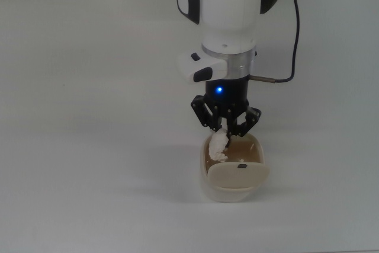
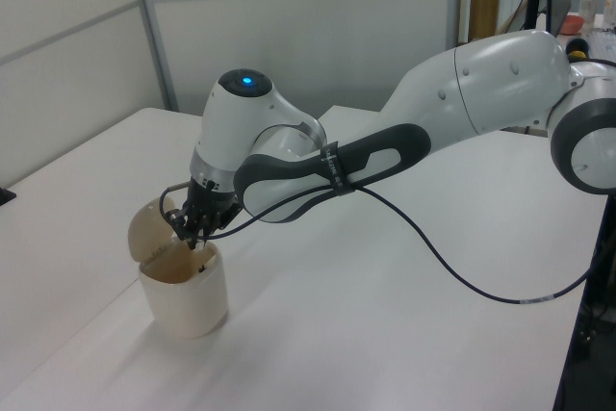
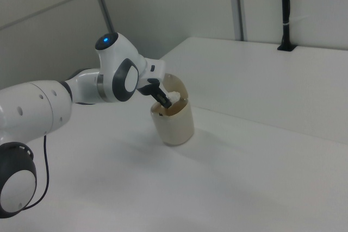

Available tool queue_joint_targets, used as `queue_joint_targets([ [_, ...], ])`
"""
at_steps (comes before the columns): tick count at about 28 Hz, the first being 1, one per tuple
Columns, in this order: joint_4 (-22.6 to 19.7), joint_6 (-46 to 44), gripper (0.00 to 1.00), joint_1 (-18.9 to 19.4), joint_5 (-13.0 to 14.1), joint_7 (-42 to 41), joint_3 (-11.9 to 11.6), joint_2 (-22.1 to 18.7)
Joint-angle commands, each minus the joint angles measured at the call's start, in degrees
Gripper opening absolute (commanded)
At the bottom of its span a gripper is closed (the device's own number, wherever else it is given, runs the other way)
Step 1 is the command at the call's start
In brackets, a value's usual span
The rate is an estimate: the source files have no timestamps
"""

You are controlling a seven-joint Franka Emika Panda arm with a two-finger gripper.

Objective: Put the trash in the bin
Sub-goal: 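Open the gripper to drop the tissue into the bin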

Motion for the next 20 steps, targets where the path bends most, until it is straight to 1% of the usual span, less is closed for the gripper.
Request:
queue_joint_targets([
  [1, 0.1, 0.7, 1.0, 1.6, -0.1, 2.1, -0.7, 0.1],
  [7, 0.1, 0.5, 1.0, 1.6, -0.1, 2.0, -0.7, 0.4],
  [13, 0.1, 0.0, 1.0, 1.6, 0.2, 1.9, -0.8, -0.5],
  [16, -0.1, -0.7, 1.0, 1.5, 0.4, 1.7, -1.0, -1.7],
  [19, -0.4, -5.7, 1.0, 0.9, 0.5, 0.9, -1.0, -3.3],
  [20, -0.1, -10.2, 1.0, 0.7, 0.8, -1.4, -0.9, -4.1],
])
